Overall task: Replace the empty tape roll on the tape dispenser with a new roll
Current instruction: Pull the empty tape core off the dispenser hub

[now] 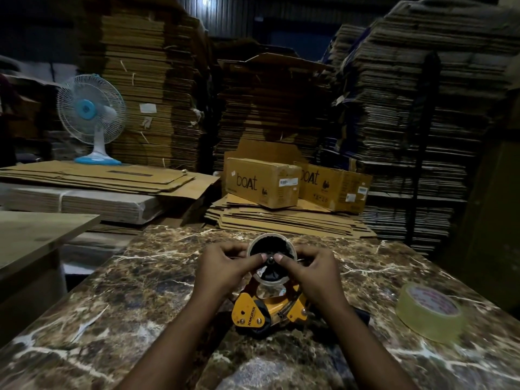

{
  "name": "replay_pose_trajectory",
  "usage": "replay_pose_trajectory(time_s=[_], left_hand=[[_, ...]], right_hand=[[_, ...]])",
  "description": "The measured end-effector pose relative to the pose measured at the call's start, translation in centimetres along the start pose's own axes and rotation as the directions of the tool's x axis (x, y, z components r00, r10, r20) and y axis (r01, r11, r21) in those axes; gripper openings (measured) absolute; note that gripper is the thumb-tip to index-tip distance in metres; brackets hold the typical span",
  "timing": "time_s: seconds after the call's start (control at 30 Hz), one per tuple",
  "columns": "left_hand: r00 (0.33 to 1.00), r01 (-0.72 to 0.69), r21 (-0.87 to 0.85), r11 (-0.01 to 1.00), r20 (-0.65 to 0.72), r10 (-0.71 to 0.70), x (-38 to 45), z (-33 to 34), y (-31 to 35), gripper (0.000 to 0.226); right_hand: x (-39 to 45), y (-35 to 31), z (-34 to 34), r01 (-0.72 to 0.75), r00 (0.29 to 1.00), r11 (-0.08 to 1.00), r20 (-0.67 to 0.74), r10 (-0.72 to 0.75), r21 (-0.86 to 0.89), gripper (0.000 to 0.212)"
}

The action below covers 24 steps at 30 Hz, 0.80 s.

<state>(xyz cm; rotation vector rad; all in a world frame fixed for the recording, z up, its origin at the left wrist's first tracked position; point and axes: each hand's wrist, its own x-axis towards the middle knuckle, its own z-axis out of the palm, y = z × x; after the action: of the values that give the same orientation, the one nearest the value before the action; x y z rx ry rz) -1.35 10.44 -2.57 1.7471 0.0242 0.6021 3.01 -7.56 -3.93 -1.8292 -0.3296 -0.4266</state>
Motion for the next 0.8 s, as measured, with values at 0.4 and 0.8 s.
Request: replay_pose_trajectory(time_s=[0.4,0.8], left_hand=[[0.96,0.221,0.225,0.949,0.119,-0.252,1.8,-0.3,-0.8,0.031],[0.778,0.546,0.15,0.824,0.275,-0.565,1.9,0.6,-2.0,0.016]], right_hand=[[0.3,-0.4,0.5,-0.215,0.971,0.97,0.081,0.224,-0.114,0.039],[0.8,-0.3,0.9,-0.476,0.811,0.835,0.231,0.538,-0.275,0.049]])
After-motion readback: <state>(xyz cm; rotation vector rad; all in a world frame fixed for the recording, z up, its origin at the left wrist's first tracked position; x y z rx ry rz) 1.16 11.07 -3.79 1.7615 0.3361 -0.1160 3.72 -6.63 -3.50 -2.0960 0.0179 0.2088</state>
